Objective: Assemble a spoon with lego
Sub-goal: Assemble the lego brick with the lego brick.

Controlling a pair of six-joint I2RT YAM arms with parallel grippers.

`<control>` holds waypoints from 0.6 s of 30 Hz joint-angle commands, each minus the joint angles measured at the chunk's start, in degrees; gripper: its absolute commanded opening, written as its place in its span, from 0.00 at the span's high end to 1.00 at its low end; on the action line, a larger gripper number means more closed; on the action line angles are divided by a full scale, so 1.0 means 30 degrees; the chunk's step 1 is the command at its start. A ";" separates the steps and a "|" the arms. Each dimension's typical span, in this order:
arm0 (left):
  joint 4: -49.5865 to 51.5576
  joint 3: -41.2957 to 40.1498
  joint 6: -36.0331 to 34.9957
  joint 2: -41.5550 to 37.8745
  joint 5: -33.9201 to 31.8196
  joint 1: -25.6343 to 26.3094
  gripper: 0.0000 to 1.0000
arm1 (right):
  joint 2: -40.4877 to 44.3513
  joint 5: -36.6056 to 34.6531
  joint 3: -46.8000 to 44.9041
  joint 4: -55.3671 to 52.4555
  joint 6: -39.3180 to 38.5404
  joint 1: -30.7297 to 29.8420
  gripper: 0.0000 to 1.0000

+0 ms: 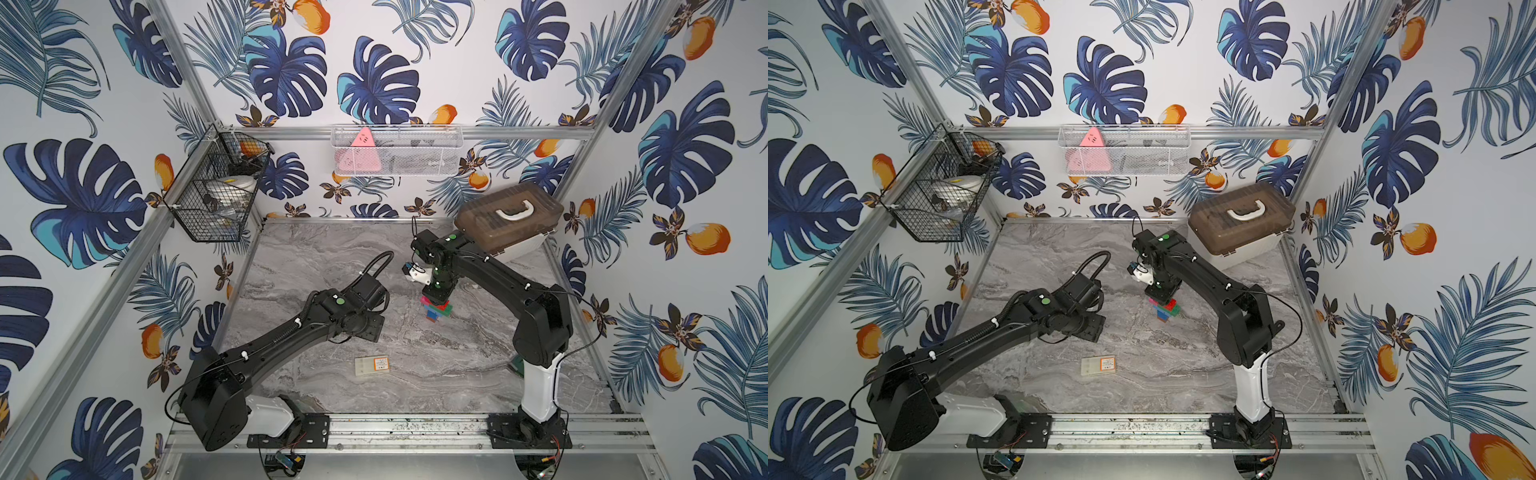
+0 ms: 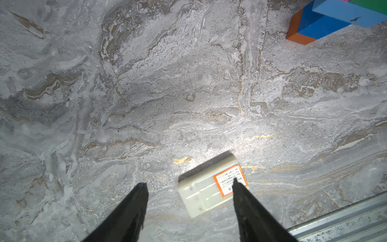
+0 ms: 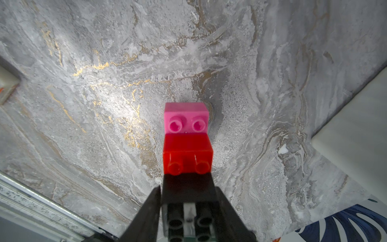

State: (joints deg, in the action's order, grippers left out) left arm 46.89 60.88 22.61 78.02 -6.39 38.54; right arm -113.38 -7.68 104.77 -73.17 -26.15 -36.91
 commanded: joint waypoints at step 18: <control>0.0590 0.0294 -0.0113 -0.0086 -0.0439 0.0019 0.30 | -0.1430 0.0154 -0.0675 0.0480 0.0397 -0.0091 0.48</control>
State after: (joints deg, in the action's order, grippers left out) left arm 47.99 61.52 22.57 78.02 -7.05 38.59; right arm -116.46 -7.64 102.98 -72.40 -25.96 -37.12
